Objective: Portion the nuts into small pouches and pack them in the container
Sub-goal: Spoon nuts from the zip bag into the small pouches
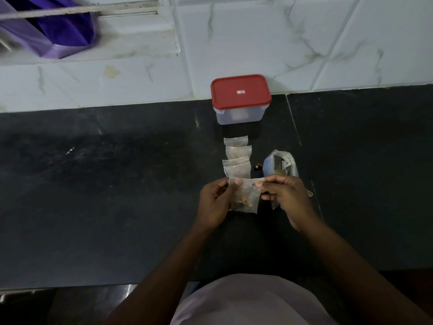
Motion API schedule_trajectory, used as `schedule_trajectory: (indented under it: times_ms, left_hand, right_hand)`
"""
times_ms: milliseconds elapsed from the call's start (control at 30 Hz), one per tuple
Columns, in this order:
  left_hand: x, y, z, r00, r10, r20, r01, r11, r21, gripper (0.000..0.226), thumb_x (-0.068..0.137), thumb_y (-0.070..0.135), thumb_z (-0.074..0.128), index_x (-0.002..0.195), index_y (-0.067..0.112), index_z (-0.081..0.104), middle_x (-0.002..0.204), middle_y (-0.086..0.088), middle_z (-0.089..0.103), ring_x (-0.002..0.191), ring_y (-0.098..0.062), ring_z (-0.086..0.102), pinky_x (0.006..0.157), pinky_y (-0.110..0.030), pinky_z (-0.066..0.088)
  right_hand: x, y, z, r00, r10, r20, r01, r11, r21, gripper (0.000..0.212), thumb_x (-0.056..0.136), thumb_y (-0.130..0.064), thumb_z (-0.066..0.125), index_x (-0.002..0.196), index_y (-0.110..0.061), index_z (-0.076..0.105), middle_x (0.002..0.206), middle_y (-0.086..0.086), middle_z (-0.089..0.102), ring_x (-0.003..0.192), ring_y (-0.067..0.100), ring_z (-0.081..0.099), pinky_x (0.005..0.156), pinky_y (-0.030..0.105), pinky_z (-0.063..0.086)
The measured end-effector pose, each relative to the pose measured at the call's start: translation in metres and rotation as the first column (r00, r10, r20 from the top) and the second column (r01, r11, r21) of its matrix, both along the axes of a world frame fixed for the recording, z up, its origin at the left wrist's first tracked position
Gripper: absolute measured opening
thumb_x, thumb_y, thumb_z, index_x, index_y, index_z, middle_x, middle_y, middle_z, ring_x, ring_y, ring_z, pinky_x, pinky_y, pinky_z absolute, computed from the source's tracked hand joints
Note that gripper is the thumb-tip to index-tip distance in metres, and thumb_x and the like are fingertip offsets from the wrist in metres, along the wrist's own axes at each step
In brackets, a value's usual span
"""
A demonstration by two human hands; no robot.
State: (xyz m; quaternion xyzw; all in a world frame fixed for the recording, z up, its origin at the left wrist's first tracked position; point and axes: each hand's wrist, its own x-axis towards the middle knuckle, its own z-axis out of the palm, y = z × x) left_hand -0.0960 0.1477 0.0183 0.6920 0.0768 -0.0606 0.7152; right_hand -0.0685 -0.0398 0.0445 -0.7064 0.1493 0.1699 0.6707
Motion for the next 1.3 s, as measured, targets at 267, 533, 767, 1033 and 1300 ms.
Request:
schedule_trajectory:
  times_ms: [267, 533, 767, 1033, 1300]
  left_hand:
    - [0.002, 0.007, -0.005, 1.000, 0.016, 0.025, -0.016, 1.000, -0.003, 0.027, 0.102, 0.027, 0.062, 0.100, 0.005, 0.076, 0.095, -0.016, 0.077, 0.091, -0.039, 0.074, 0.079, -0.065, 0.058]
    - [0.002, 0.006, -0.008, 1.000, -0.002, -0.001, 0.002, 1.000, 0.013, 0.025, 0.104, 0.019, 0.057, 0.103, 0.004, 0.076, 0.095, -0.011, 0.078, 0.087, -0.028, 0.075, 0.070, -0.040, 0.061]
    - [-0.001, 0.006, -0.008, 1.000, -0.016, 0.000, 0.016, 1.000, 0.011, 0.028, 0.104, 0.021, 0.058, 0.092, 0.005, 0.078, 0.084, -0.005, 0.078, 0.076, -0.018, 0.074, 0.066, -0.032, 0.058]
    - [0.004, 0.007, -0.021, 0.995, 0.067, -0.071, -0.071, 0.996, -0.047, 0.029, 0.103, 0.025, 0.060, 0.095, 0.003, 0.077, 0.094, -0.014, 0.078, 0.090, -0.036, 0.075, 0.078, -0.053, 0.063]
    - [0.016, 0.008, -0.023, 0.975, 0.111, -0.190, -0.125, 0.990, -0.063, 0.025, 0.098, 0.026, 0.066, 0.100, 0.003, 0.075, 0.098, -0.011, 0.078, 0.094, -0.029, 0.076, 0.078, -0.045, 0.064]
  right_hand:
    - [-0.003, 0.004, 0.003, 0.996, 0.082, 0.020, -0.082, 0.996, -0.025, 0.017, 0.087, -0.016, 0.078, 0.102, -0.022, 0.075, 0.096, -0.002, 0.078, 0.095, 0.013, 0.075, 0.083, 0.034, 0.062]
    - [0.002, 0.014, 0.001, 0.986, 0.158, 0.053, -0.154, 0.986, -0.070, 0.007, 0.090, -0.019, 0.076, 0.096, -0.020, 0.077, 0.095, 0.000, 0.078, 0.094, 0.015, 0.075, 0.080, 0.031, 0.061]
    - [0.007, 0.013, -0.006, 0.966, 0.258, 0.033, -0.249, 0.953, -0.176, 0.010, 0.095, -0.028, 0.071, 0.103, -0.025, 0.075, 0.099, -0.001, 0.077, 0.096, 0.013, 0.073, 0.087, 0.036, 0.059]
    - [0.017, 0.007, -0.002, 0.980, 0.199, 0.012, -0.196, 0.972, -0.132, 0.010, 0.087, -0.017, 0.079, 0.095, -0.023, 0.076, 0.093, -0.001, 0.078, 0.088, 0.011, 0.076, 0.075, 0.028, 0.063]
    - [0.030, 0.005, -0.007, 0.988, 0.149, -0.043, -0.154, 0.973, -0.172, 0.014, 0.090, -0.017, 0.077, 0.104, -0.014, 0.075, 0.089, 0.008, 0.077, 0.081, 0.015, 0.075, 0.070, 0.022, 0.062]
